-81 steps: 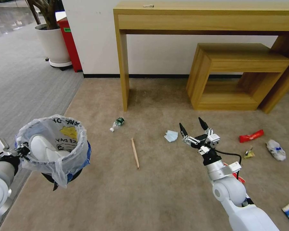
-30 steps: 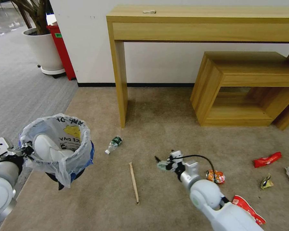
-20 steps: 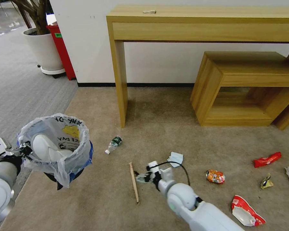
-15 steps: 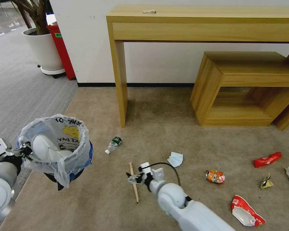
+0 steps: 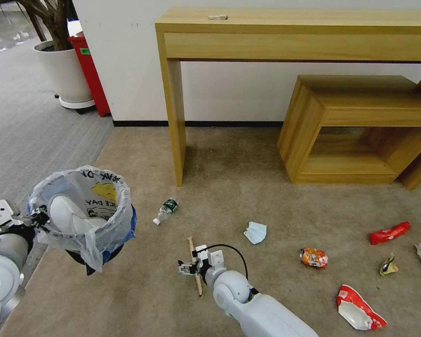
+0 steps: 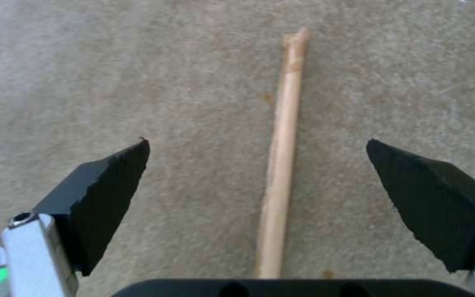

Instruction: Pick up the trash bin and place the garbage on the floor into it.

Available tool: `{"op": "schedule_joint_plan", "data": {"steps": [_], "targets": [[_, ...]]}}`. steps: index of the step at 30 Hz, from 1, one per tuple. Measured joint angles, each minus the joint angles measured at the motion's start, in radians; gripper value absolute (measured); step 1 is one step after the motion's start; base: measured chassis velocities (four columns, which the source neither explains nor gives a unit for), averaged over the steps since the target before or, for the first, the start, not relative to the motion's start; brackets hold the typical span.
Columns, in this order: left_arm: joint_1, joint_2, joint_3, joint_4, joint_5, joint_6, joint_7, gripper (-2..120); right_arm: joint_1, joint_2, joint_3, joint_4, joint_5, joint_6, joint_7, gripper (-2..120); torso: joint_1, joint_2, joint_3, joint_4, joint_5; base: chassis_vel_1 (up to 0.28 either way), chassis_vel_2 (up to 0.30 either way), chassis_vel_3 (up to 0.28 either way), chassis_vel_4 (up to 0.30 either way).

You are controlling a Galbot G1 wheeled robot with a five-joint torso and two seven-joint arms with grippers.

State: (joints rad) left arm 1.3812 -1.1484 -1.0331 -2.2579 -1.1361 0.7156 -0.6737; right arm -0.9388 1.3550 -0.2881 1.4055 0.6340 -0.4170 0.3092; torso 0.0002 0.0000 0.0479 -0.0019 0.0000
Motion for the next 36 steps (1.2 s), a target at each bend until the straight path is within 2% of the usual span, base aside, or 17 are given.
{"op": "schedule_joint_plan", "data": {"steps": [17,25,36], "targets": [[0.002,0.0,0.002,0.003,-0.005,-0.004,0.01,2,-0.011,0.029,0.029,-0.082,-0.084,0.054,0.004,99,0.0,0.0,0.0,0.0,0.0,0.0,0.0,0.0,0.0],[0.002,0.0,0.002,0.003,-0.005,-0.005,0.011,2,-0.012,0.047,0.033,-0.129,-0.104,0.071,-0.017,90,0.0,0.0,0.0,0.0,0.0,0.0,0.0,0.0,0.0],[0.008,-0.003,0.0,-0.005,-0.005,-0.006,0.011,2,-0.011,0.067,0.038,-0.185,-0.138,0.091,-0.038,89,0.0,0.0,0.0,0.0,0.0,0.0,0.0,0.0,0.0]]}}
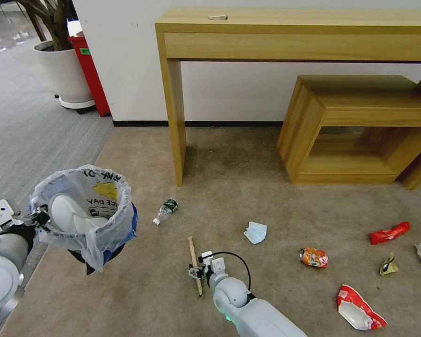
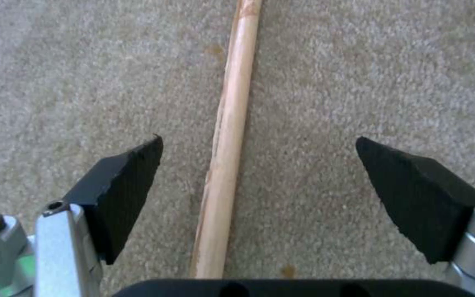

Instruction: Pick up the trash bin and place the garbage on the floor into it.

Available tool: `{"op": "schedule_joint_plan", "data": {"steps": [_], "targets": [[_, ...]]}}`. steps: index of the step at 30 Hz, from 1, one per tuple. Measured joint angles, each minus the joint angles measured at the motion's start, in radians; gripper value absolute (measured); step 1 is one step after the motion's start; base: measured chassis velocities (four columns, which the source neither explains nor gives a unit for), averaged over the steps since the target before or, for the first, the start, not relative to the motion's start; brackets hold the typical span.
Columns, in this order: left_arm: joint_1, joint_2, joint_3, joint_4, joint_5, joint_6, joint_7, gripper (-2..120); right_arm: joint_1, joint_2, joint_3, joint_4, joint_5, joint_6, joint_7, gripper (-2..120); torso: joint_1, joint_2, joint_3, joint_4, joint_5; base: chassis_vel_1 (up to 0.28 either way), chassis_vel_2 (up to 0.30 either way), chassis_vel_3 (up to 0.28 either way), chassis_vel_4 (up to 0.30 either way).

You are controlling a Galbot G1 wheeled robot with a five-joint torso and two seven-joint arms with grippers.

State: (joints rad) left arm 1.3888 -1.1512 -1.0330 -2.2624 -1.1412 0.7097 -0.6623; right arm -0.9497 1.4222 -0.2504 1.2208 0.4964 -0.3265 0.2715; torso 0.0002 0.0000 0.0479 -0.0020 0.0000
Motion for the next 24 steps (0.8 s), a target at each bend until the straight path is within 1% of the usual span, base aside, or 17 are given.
{"op": "schedule_joint_plan", "data": {"steps": [17,21,24], "targets": [[0.006,-0.005,0.004,-0.013,0.003,-0.001,0.0,2,-0.004,0.007,0.003,-0.055,-0.035,0.039,-0.026,89,0.0,0.0,0.0,0.0,0.0,0.0,0.0,0.0,0.0],[0.008,-0.005,0.0,-0.014,0.004,-0.003,0.0,2,0.0,0.006,-0.012,-0.066,-0.036,0.045,-0.038,87,0.0,0.0,0.0,0.0,0.0,0.0,0.0,0.0,0.0],[0.009,-0.005,0.0,-0.014,0.004,-0.003,0.0,2,0.0,0.01,-0.018,-0.079,-0.043,0.048,-0.044,80,0.0,0.0,0.0,0.0,0.0,0.0,0.0,0.0,0.0]]}}
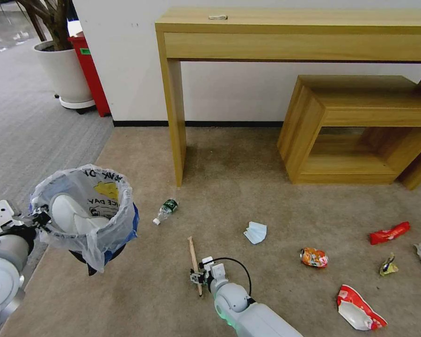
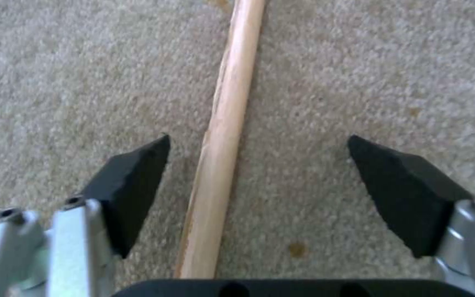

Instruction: Pick up the trash bin and place the garbage on the floor into it.

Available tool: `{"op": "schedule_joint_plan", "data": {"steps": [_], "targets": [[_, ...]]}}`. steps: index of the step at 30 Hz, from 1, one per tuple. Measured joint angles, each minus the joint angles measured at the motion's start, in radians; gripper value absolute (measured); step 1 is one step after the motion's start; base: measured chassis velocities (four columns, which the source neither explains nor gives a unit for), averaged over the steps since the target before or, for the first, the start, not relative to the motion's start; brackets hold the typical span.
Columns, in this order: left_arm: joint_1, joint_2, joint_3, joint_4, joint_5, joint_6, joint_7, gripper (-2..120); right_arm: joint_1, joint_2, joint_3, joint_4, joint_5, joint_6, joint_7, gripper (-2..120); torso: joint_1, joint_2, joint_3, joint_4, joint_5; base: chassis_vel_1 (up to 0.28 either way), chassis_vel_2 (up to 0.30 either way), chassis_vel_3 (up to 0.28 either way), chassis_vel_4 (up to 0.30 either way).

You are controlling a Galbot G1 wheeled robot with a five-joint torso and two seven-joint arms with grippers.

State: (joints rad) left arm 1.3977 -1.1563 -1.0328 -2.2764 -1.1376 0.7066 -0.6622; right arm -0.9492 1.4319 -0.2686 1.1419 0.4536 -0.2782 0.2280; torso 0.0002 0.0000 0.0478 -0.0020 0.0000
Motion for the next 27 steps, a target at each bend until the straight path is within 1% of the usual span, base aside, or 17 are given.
{"op": "schedule_joint_plan", "data": {"steps": [1,3,4,5,11,12,13,15,17,18,20,22,23,24,26,27], "targets": [[0.0,0.0,0.0,0.0,0.0,0.0,0.0,2,0.0,0.0,0.0,0.0,0.0,0.0,0.0,80,0.0,0.0,0.0,0.0,0.0,0.0,0.0,0.0,0.0],[0.0,0.0,0.0,0.0,0.0,0.0,0.0,2,-0.001,0.002,-0.001,-0.008,-0.012,0.005,-0.009,73,0.0,0.0,0.0,-0.0001,-0.0002,0.0,0.0,0.0,0.0],[0.0,0.0,0.0,0.0,0.0,0.0,0.0,2,-0.001,0.002,-0.001,-0.008,-0.012,0.005,-0.009,73,0.0,0.0,0.0,-0.0001,-0.0002,0.0,0.0,0.0,0.0],[-0.001,0.0,0.001,0.0,0.0,-0.001,0.0,2,-0.002,0.003,-0.001,-0.01,-0.016,0.006,-0.011,70,0.0,0.0,0.0,-0.0002,-0.0002,0.0,0.0,0.0,0.0],[-0.003,-0.002,0.007,0.001,0.002,-0.001,0.0,2,-0.007,0.006,0.0,-0.018,-0.04,0.01,-0.023,68,0.0,0.0,0.0,-0.0004,-0.0004,0.0,0.0,0.0,0.0],[-0.003,-0.004,0.008,0.002,0.002,-0.004,0.0,2,-0.01,0.005,0.003,-0.017,-0.044,0.01,-0.023,61,0.0,0.0,0.0,-0.0005,-0.0006,0.0,0.0,0.0,0.0],[-0.003,-0.004,0.008,0.002,0.002,-0.004,0.0,2,-0.01,0.005,0.003,-0.017,-0.044,0.01,-0.023,61,0.0,0.0,0.0,-0.0005,-0.0006,0.0,0.0,0.0,0.0],[-0.004,-0.004,0.009,0.003,0.002,-0.004,0.0,2,-0.013,0.004,0.005,-0.013,-0.045,0.01,-0.025,54,0.0,0.0,0.0,-0.0006,-0.0006,0.0,0.0,0.0,0.0],[-0.005,-0.005,0.011,0.004,0.003,-0.005,0.0,2,-0.018,0.002,0.007,-0.009,-0.046,0.01,-0.032,46,0.0,0.0,0.0,0.0,0.0006,0.0,0.0,0.0,0.0],[-0.005,-0.005,0.011,0.004,0.003,-0.005,0.0,2,-0.018,0.002,0.007,-0.009,-0.046,0.01,-0.032,46,0.0,0.0,0.0,0.0,0.0006,0.0,0.0,0.0,0.0],[-0.006,-0.006,0.013,0.005,0.004,-0.005,0.0,2,-0.019,0.0,0.01,-0.008,-0.05,0.01,-0.037,37,0.0,0.0,0.0,0.0002,-0.0002,0.0,0.0,0.0,0.0],[-0.007,-0.007,0.016,0.005,0.005,-0.005,0.0,2,-0.021,-0.003,0.011,-0.005,-0.053,0.012,-0.045,28,0.0,0.0,0.0,0.0001,0.0,0.0,0.0,0.0,0.0],[-0.007,-0.007,0.016,0.005,0.005,-0.005,0.0,2,-0.021,-0.003,0.011,-0.005,-0.053,0.012,-0.045,28,0.0,0.0,0.0,0.0001,0.0,0.0,0.0,0.0,0.0],[-0.008,-0.007,0.017,0.005,0.005,-0.006,0.0,2,-0.022,-0.004,0.011,-0.004,-0.054,0.012,-0.046,25,0.0,0.0,0.0,0.0002,0.0002,0.0,0.0,0.0,0.0],[-0.008,-0.007,0.018,0.007,0.006,-0.006,0.0,2,-0.023,-0.007,0.012,0.001,-0.054,0.012,-0.049,14,0.0,0.0,0.0,0.0005,0.0004,0.0,0.0,0.0,0.0],[-0.008,-0.007,0.018,0.007,0.006,-0.006,0.0,2,-0.023,-0.007,0.012,0.001,-0.054,0.012,-0.049,14,0.0,0.0,0.0,0.0005,0.0004,0.0,0.0,0.0,0.0]]}}
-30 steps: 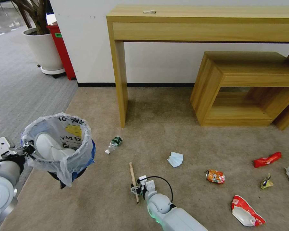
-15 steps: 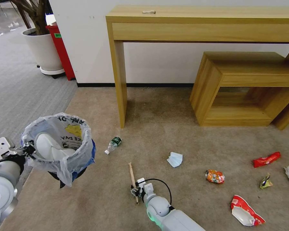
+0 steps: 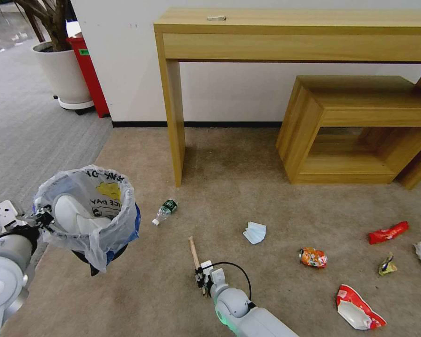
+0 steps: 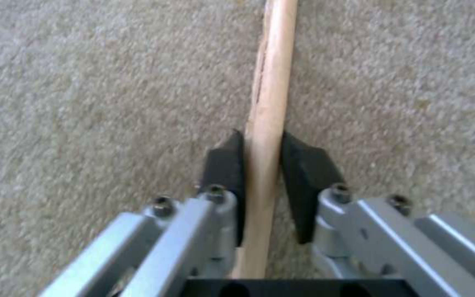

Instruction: Pick up the trash bin and place the garbage on the floor into it.

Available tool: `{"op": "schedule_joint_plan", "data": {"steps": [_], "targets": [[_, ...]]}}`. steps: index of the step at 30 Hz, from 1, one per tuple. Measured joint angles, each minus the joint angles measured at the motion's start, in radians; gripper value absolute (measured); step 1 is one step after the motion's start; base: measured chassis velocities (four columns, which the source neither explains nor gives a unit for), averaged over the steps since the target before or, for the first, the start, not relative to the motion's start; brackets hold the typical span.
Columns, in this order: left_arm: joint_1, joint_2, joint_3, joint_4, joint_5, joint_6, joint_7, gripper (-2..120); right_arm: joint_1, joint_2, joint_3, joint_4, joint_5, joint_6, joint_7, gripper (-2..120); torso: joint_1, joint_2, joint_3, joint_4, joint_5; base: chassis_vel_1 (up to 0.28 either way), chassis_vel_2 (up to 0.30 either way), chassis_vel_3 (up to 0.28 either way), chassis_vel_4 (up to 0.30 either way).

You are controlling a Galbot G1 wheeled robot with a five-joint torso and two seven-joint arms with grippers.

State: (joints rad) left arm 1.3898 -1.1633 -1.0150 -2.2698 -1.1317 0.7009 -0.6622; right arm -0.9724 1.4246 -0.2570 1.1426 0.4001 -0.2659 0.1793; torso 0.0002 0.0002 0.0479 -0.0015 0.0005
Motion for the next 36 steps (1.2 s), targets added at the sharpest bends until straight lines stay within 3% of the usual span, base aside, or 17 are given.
{"op": "schedule_joint_plan", "data": {"steps": [2,16,20,23,30,32,35,36], "targets": [[-0.001,0.0,0.0,0.001,0.001,0.0,0.0,2,-0.003,-0.005,-0.002,0.01,0.002,-0.001,-0.001,5,0.0,0.0,0.0,0.0001,0.0001,0.0,0.0,0.0,0.0],[-0.006,0.001,0.009,-0.001,0.003,0.0,0.0,2,-0.022,-0.049,-0.003,0.124,0.009,-0.006,0.0,3,0.0,0.0,0.0,-0.0004,-0.0003,0.0,0.0,0.0,0.0],[-0.002,0.003,0.012,-0.004,0.003,-0.001,0.0,2,-0.029,-0.076,0.01,0.193,0.007,0.017,-0.001,3,0.0,0.0,0.0,-0.0004,-0.0003,0.0,0.0,0.0,0.0],[0.01,0.006,0.034,-0.013,-0.003,-0.001,0.0,2,-0.034,-0.113,0.04,0.281,0.01,0.087,-0.034,3,0.0,0.0,0.0,-0.0003,-0.0003,0.0,0.0,0.0,0.0],[0.042,0.018,0.145,-0.05,-0.044,0.022,-0.015,2,-0.042,-0.225,0.179,0.505,0.134,0.359,-0.321,3,0.0,0.0,0.0,-0.0005,-0.0002,0.0,0.0,0.0,0.0],[0.045,0.023,0.157,-0.053,-0.053,0.026,-0.017,2,-0.041,-0.239,0.194,0.52,0.156,0.382,-0.36,3,0.0,0.0,0.0,-0.0005,-0.0001,0.0,0.0,0.0,0.0],[0.06,0.047,0.202,-0.065,-0.099,0.033,-0.019,2,-0.028,-0.296,0.248,0.579,0.271,0.455,-0.563,0,0.0,0.0,0.0,-0.0006,-0.0003,0.0,0.0,0.0,0.0],[0.06,0.047,0.202,-0.065,-0.099,0.033,-0.019,2,-0.028,-0.296,0.248,0.579,0.271,0.455,-0.563,0,0.0,0.0,0.0,-0.0006,-0.0003,0.0,0.0,0.0,0.0]]}}
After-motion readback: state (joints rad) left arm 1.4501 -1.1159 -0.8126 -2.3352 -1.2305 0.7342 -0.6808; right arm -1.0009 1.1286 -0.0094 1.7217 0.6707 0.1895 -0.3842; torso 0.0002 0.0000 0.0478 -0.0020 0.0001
